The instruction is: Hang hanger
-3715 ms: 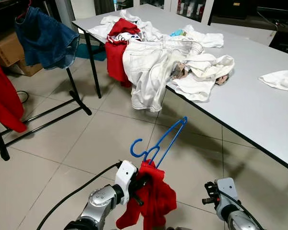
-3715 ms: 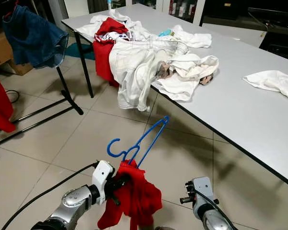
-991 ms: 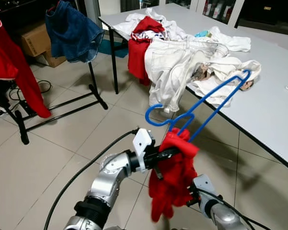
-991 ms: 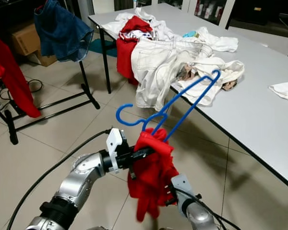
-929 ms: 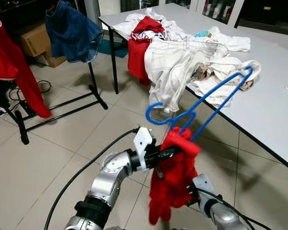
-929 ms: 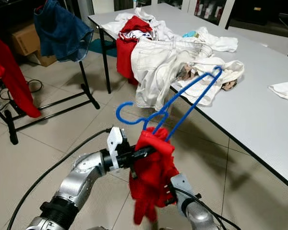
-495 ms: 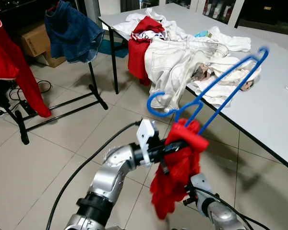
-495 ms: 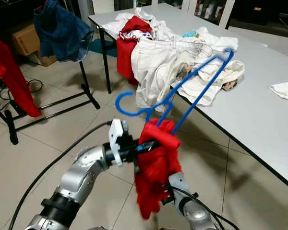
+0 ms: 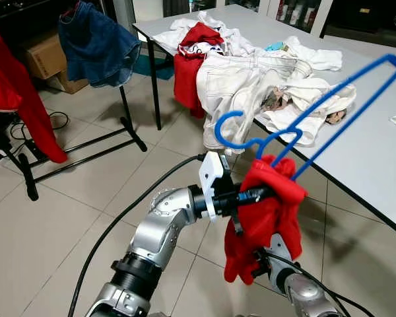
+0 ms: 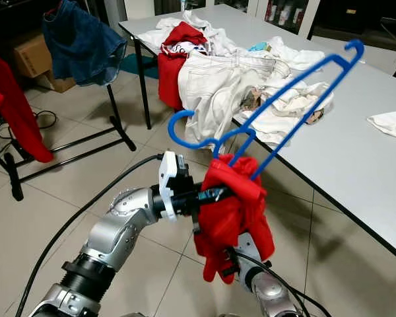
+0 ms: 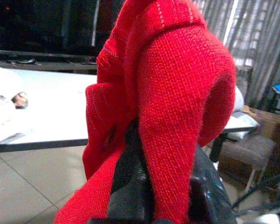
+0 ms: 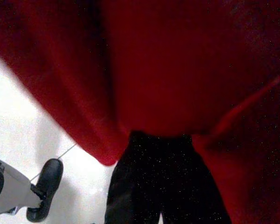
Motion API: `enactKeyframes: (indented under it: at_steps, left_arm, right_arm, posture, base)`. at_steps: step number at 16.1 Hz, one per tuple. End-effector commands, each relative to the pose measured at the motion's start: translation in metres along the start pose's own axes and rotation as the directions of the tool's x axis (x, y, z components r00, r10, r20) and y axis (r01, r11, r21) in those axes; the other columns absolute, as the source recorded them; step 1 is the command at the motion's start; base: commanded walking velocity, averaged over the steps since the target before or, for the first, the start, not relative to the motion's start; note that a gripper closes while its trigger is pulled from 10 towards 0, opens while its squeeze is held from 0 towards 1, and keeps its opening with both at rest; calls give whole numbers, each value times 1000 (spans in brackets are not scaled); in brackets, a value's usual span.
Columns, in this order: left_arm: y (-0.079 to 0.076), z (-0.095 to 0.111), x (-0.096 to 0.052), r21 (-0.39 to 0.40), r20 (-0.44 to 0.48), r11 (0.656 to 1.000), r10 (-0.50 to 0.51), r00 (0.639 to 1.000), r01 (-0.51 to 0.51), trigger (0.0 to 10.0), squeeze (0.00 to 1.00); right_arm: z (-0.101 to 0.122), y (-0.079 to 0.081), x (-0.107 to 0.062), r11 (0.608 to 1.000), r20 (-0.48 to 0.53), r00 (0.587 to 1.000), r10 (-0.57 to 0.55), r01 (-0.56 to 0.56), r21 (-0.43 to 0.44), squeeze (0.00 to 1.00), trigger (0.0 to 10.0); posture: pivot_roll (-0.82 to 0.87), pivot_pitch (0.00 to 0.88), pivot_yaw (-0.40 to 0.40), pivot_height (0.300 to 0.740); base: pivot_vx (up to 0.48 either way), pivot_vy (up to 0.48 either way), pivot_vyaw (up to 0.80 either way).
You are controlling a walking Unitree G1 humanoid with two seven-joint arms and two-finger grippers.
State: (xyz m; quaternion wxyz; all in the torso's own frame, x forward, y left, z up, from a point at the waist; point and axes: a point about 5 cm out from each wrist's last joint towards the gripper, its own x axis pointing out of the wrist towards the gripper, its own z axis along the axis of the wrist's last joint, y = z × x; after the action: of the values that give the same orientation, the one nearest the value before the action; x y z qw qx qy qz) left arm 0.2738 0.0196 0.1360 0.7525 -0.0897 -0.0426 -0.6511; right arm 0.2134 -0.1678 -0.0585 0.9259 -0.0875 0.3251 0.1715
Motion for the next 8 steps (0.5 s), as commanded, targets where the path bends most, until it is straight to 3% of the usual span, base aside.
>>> enactKeyframes:
  at_steps: [1, 8]
  left_arm:
    - [-2, 8, 2, 25, 23, 999, -27, 999, 26, 10000, 0]
    - [-7, 14, -8, -15, 18, 997, -76, 997, 76, 10000, 0]
  right_arm:
    - [5, -5, 1, 1000, 20, 1000, -23, 23, 9, 0, 10000]
    - [5, -23, -1, 986, -19, 987, -161, 160, -43, 0, 10000]
  posture:
    - [-74, 0, 12, 740]
    - [-60, 0, 6, 740]
  base:
    - [0, 0, 0]
    - [0, 0, 0]
